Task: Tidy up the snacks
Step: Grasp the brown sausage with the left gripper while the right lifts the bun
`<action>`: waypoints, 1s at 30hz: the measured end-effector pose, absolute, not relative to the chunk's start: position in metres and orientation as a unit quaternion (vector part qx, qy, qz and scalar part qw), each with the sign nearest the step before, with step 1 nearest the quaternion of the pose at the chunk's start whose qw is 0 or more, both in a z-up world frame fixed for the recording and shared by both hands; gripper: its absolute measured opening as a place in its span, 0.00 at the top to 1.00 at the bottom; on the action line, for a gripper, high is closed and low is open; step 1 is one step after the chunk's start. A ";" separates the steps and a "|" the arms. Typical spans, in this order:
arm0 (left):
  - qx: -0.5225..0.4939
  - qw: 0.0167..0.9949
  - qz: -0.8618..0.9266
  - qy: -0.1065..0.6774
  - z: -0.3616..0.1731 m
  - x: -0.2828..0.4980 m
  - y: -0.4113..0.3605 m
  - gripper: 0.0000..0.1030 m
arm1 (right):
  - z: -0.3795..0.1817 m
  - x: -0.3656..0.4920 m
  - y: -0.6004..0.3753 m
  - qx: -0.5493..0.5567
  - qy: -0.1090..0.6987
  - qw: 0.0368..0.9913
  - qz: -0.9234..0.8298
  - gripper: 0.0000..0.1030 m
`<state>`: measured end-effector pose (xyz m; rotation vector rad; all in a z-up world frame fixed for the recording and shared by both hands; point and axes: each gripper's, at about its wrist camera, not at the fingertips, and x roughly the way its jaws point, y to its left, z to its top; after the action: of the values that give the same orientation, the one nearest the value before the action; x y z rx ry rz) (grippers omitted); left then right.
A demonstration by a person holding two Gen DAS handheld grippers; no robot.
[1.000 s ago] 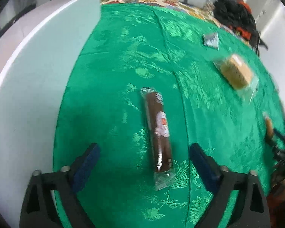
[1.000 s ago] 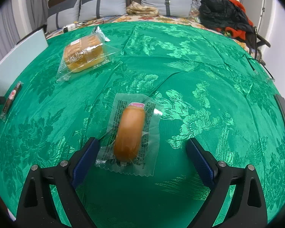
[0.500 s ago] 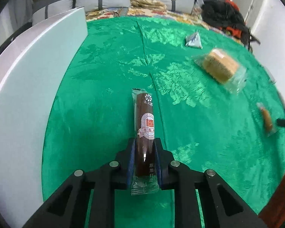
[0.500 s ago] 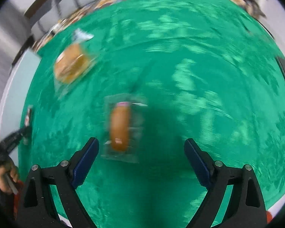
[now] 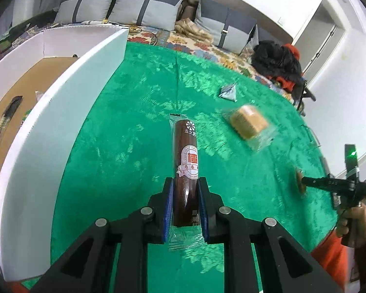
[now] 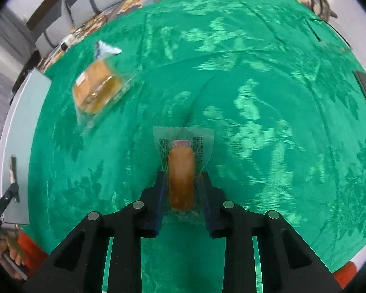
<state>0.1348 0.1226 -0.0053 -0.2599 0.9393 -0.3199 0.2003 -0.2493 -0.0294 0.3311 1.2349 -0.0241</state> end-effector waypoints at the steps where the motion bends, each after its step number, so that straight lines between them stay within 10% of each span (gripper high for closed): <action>1: -0.128 0.871 -0.156 0.447 -0.003 0.133 0.123 0.82 | -0.029 0.199 -0.255 0.166 0.576 0.801 -0.011 0.74; 19: -0.218 0.870 -0.170 0.408 0.046 0.122 0.173 0.82 | 0.013 0.193 -0.238 0.362 0.517 0.768 0.110 0.73; 30: -0.214 0.903 -0.011 0.373 0.087 0.119 0.341 0.82 | 0.113 0.266 0.017 0.318 0.501 0.716 0.368 0.71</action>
<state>0.1191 0.3414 0.0875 -0.4430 0.7702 -0.0222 0.2656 0.0166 0.1126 0.7036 1.1082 0.8140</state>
